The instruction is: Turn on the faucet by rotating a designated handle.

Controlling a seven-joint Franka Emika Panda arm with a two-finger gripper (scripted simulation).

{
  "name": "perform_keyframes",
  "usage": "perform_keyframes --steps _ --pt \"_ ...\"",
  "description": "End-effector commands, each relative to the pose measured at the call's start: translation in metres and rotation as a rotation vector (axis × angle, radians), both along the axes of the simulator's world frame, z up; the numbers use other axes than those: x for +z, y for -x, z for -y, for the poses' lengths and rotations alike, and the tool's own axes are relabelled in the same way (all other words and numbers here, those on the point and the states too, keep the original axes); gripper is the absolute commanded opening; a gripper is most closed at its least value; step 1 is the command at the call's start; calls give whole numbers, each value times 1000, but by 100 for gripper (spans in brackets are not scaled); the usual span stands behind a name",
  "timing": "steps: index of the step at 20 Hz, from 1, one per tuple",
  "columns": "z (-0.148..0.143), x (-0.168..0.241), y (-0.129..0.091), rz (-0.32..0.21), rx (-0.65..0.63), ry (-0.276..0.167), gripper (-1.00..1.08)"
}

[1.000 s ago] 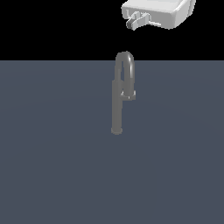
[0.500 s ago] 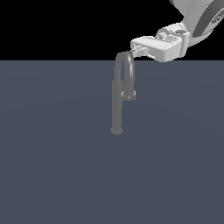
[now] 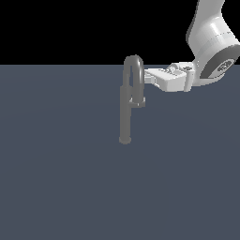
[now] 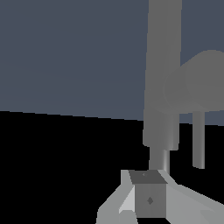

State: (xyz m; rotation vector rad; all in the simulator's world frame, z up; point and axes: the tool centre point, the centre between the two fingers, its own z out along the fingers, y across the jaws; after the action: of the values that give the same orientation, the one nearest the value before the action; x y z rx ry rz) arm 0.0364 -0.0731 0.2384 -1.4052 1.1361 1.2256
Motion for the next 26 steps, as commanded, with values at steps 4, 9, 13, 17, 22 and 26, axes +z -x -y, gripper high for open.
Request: perform_keyframes --steps 4,9,13,17,22,26 --pt "-2 -21 -2 -58 -52 -56 -100" --pt "-4 -27 -2 -73 -66 -71 -100" --pt "-4 -27 -2 -73 -65 -70 -100" --pt "-3 -21 8 -73 -66 -71 -100" --pt "-2 -14 21 -73 -66 -71 -100" --pt "-2 -15 24 -73 -66 -70 -100"
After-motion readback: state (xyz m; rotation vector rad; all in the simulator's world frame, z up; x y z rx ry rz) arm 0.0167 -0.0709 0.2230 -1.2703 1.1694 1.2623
